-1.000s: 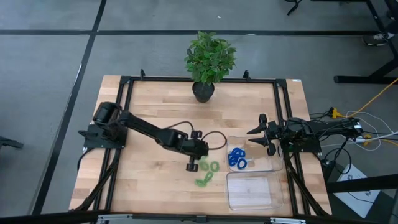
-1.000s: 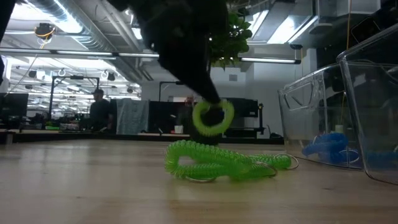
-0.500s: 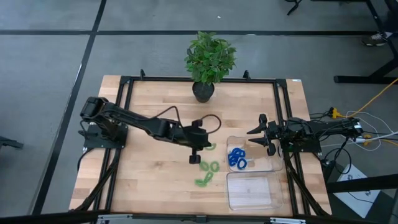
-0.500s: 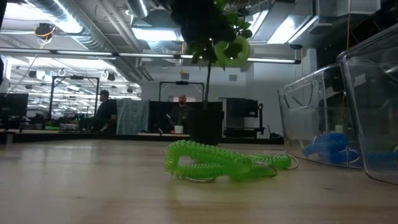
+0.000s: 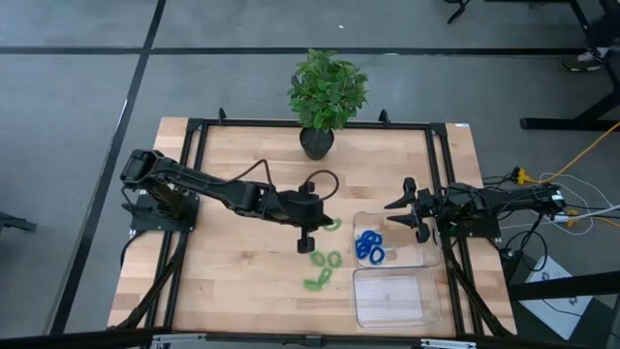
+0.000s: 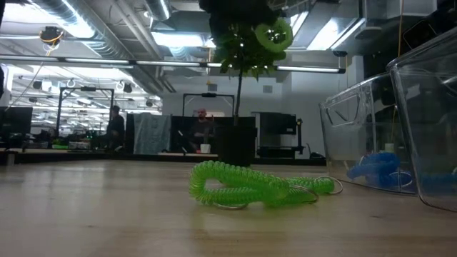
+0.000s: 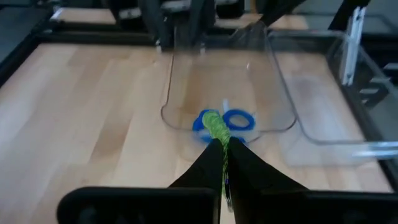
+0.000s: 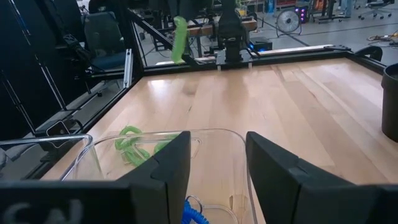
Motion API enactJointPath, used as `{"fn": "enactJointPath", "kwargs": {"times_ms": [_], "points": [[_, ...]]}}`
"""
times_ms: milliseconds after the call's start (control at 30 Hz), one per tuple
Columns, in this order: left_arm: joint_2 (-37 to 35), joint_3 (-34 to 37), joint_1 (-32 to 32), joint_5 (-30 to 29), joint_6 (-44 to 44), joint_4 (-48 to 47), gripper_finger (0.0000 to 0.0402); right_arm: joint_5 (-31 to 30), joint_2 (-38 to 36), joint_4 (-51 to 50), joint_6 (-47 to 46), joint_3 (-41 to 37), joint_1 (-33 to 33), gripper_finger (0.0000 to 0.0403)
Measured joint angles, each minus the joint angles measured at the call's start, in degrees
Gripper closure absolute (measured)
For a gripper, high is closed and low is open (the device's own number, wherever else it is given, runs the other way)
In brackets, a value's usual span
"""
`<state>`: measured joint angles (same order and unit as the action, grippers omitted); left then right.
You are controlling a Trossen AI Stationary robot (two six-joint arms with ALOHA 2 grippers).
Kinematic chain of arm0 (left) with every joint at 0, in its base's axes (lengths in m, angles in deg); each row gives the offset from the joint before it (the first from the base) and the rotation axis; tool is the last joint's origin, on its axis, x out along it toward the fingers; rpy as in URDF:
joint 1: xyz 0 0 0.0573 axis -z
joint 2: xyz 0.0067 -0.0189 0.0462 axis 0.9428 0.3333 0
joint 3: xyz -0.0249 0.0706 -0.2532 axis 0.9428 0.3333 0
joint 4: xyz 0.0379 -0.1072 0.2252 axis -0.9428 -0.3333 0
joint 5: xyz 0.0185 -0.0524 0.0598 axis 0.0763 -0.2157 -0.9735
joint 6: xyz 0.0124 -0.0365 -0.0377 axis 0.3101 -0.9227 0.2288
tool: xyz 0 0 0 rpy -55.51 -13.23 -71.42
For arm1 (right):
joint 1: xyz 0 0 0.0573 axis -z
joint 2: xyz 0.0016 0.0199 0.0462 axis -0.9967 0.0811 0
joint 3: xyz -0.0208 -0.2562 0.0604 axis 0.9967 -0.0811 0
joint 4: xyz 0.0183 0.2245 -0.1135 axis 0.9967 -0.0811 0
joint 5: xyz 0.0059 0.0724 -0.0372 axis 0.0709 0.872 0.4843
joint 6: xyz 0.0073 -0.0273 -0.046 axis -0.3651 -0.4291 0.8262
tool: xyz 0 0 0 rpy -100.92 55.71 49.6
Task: Sort spring keychains
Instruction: Put the green spring keychain in the bottom transparent bin
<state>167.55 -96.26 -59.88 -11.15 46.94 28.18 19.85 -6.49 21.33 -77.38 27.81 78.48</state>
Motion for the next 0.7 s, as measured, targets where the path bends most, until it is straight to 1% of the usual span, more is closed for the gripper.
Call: {"fn": "enactJointPath", "kwargs": {"times_ms": [200,400,533,700], "points": [[0.4,0.0,0.1,4.1,-1.0,9.8,0.0397,0.0,0.0,0.0,0.0,0.0,0.0,0.0249],[0.9,-0.2,0.2,4.6,-3.5,19.4,0.0397,0.0,0.0,0.0,0.0,0.0,0.0,0.0249],[1.0,-4.1,0.2,6.0,-2.7,19.9,0.0397,0.0,0.0,0.0,0.0,0.0,0.0,0.0249],[0.9,-9.7,0.2,7.0,2.6,19.9,0.0397,0.0,0.0,0.0,0.0,0.0,0.0,0.0249]]}}
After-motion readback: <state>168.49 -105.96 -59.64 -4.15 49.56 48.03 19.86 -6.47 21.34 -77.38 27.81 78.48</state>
